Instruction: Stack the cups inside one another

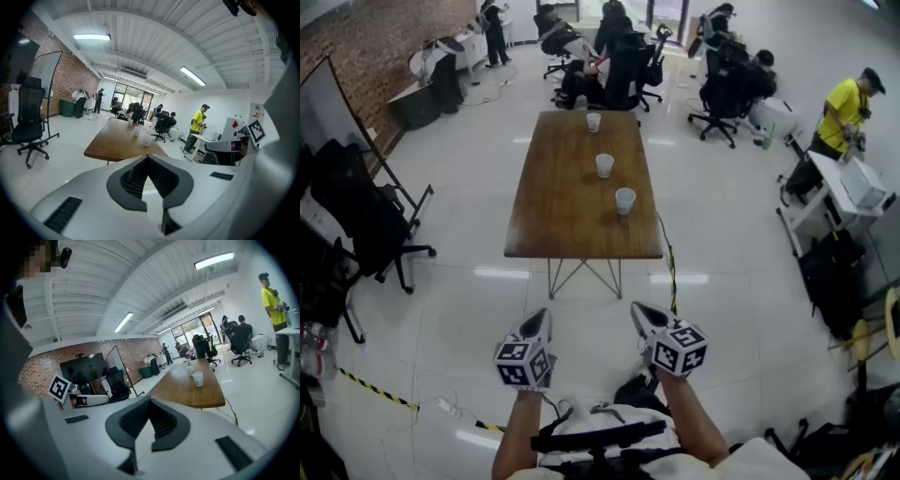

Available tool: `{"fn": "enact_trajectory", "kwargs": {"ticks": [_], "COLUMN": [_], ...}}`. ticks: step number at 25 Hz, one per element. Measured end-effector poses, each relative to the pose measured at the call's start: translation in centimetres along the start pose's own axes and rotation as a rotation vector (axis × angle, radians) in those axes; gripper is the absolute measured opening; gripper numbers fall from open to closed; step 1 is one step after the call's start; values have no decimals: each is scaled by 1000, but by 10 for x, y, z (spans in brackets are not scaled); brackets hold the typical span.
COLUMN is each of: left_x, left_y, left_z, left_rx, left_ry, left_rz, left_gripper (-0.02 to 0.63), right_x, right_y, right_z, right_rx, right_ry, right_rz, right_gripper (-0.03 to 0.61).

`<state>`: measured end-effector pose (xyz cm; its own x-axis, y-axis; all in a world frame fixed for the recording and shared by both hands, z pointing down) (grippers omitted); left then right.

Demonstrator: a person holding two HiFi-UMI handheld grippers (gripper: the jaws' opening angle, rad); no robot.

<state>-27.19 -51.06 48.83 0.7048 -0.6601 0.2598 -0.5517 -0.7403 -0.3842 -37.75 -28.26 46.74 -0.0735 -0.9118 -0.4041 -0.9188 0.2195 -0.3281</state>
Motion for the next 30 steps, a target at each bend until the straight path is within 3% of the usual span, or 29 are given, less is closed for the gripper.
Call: {"fn": "enact_trajectory", "kwargs": {"ticks": [12,30], "left_x": [-38,-165], "left_y": [-45,-171], "left_z": [16,30], "left_rx": [19,48], "left_ry": [-40,-67], "left_rz": [-27,-29], "left_gripper": [-12,-12], "right_x": [-44,-198], "right_y": [4,60], "right_z": [23,66], "right_rx": [-28,-27], "right_ry": [-22,-21], "right_rz": [7,18], "right_gripper": [2,3]}}
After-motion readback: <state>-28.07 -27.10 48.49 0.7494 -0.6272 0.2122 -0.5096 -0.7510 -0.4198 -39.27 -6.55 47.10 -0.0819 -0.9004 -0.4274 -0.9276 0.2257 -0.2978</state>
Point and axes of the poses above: the fingertips, and each gripper's own axes: y backward along the fingers, x to its left, z out of its top, the point moved 5 cm from there along y, backward along the fingers, and after that the axes turned 4 degrees about -y, right-handed, at the moved point
